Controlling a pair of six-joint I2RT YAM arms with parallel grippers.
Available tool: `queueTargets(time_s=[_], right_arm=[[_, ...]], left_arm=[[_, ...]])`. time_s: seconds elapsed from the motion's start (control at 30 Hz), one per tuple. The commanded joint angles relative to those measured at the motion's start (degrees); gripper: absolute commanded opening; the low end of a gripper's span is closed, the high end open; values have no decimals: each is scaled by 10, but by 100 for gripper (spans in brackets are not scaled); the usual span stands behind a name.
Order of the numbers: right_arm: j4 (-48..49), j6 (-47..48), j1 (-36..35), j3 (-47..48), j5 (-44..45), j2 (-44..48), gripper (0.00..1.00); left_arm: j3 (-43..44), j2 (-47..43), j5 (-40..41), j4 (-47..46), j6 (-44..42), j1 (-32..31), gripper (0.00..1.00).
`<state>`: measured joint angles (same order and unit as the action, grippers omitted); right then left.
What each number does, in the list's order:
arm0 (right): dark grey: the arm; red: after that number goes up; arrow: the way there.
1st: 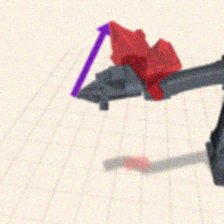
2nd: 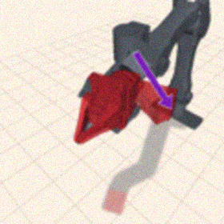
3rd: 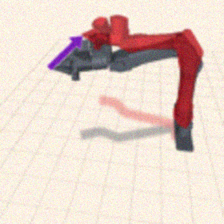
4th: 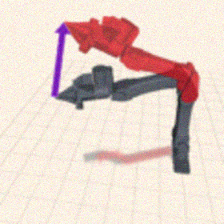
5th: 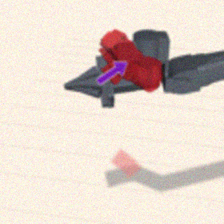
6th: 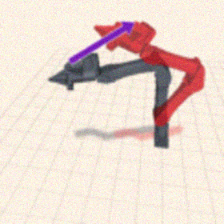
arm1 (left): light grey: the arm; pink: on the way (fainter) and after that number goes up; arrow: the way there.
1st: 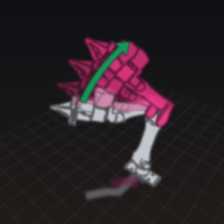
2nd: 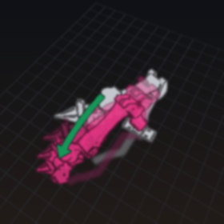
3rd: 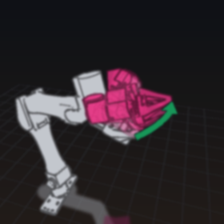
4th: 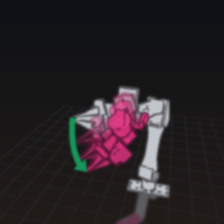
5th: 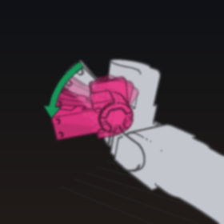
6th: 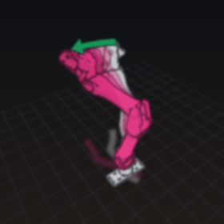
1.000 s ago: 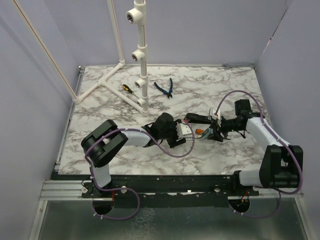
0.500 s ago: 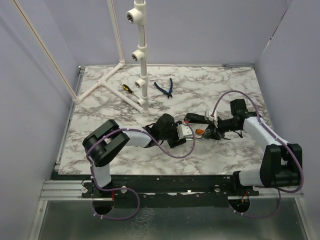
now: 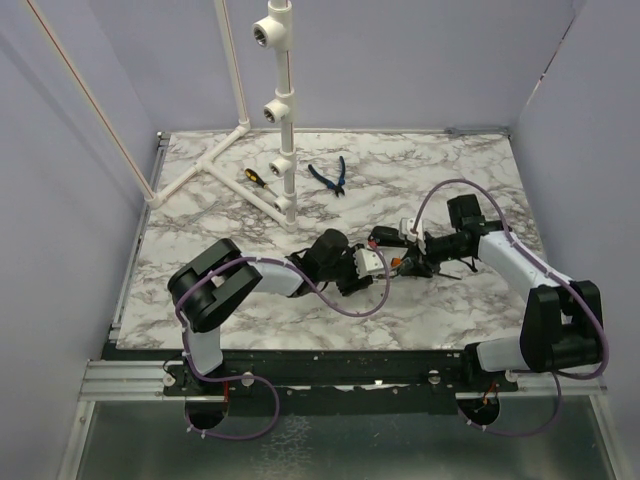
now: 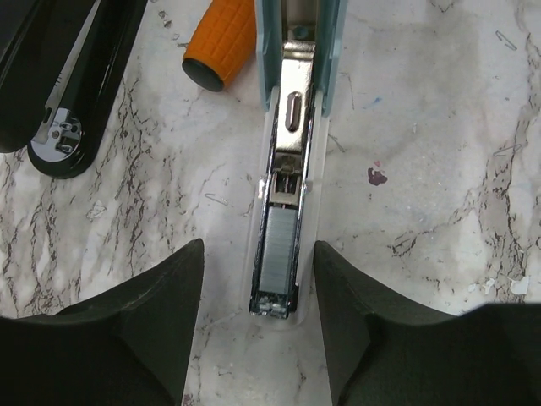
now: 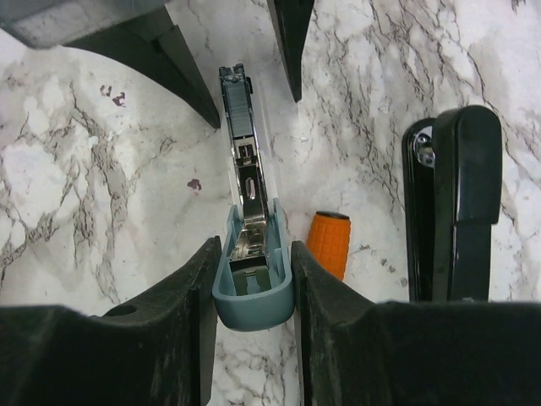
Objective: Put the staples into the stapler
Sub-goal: Close the stapler at the center of the board.
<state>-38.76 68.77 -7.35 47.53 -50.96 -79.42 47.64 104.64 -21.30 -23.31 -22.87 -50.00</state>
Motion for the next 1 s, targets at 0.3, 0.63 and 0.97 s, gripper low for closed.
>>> queueTargets(time_s=[0.3,0.63,0.97], right_arm=[[63,-111,-96,19,61,-19,28],[40,-107,-99,39,125,-14,26],[-80,-46,-86,113,160,-25,25]], left_arm=[[-67,12,-13,-90,2,-3,40],[-111,-18,-4,-140,-17,3,75],[-139,-65,-50,-144,-30,50,78]])
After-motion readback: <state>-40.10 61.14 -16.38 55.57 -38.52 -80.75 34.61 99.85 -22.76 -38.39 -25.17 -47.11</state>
